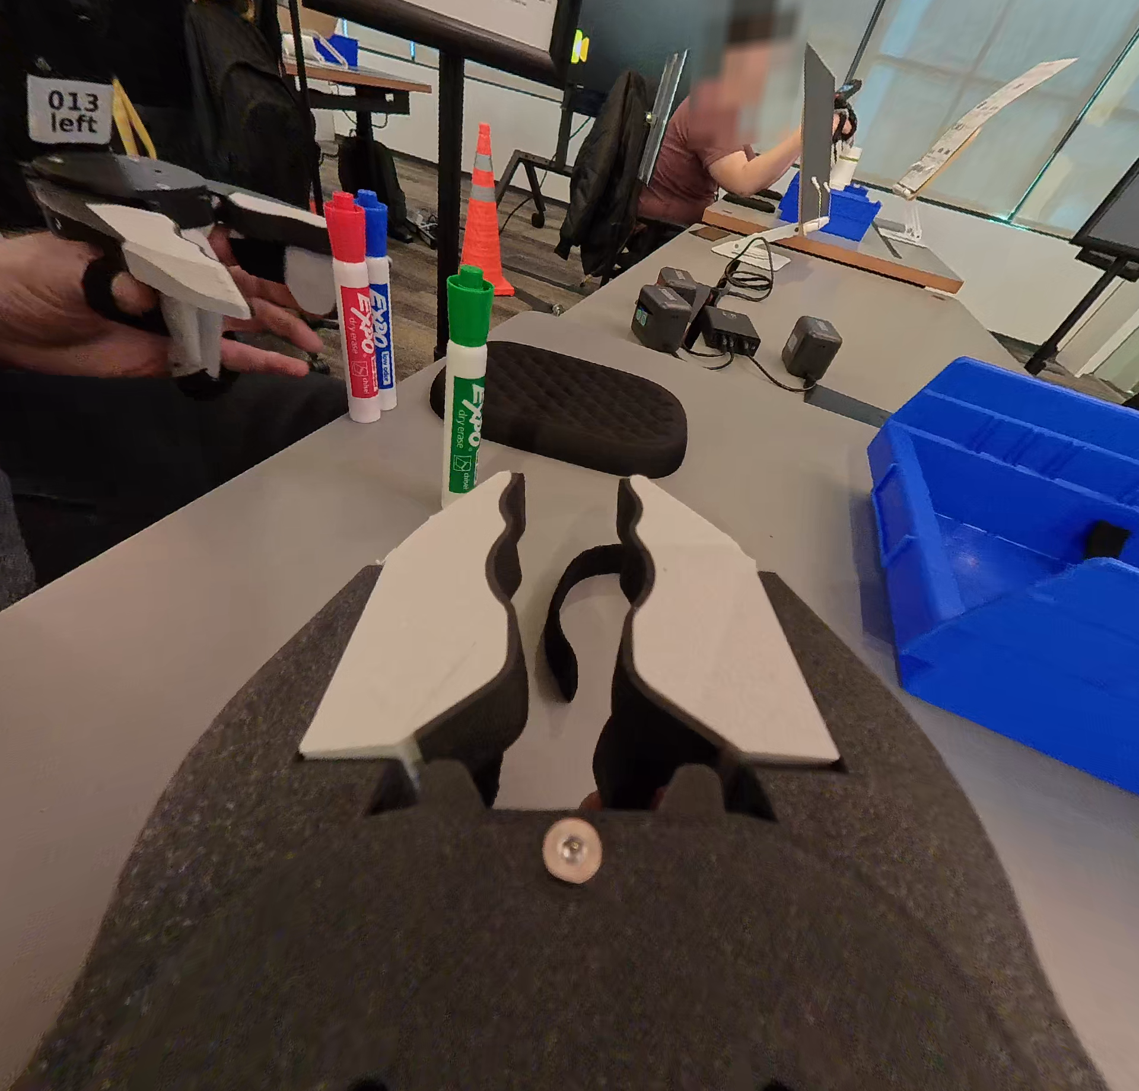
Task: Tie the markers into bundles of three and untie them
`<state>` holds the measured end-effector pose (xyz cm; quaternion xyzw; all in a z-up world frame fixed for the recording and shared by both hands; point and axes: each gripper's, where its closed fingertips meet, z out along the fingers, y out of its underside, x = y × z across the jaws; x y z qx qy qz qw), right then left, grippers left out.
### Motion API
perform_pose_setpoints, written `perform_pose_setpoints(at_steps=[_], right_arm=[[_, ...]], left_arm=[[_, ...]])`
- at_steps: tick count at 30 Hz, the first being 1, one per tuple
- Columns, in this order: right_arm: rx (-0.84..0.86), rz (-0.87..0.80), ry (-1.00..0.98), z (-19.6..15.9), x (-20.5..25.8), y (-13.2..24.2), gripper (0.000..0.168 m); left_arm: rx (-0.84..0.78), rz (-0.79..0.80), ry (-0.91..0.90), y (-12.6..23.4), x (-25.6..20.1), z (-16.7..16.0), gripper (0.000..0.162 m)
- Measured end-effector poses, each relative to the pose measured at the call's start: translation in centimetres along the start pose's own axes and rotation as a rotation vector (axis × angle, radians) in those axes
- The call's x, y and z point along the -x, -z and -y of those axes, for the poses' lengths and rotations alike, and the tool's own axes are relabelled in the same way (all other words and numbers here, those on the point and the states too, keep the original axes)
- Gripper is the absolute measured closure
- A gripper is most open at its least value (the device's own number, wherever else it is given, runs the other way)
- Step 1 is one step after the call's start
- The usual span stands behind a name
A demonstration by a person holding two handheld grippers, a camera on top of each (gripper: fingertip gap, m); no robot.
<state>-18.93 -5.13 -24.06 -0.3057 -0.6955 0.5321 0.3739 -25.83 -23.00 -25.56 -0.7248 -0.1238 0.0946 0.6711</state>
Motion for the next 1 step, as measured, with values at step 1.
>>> perform_pose_setpoints(at_steps=[1], right_arm=[[0.003,0.002,0.007,-0.04,0.1,-0.07,0.141]], left_arm=[[0.005,-0.006,-0.009,-0.46,-0.15,-0.49,0.043]])
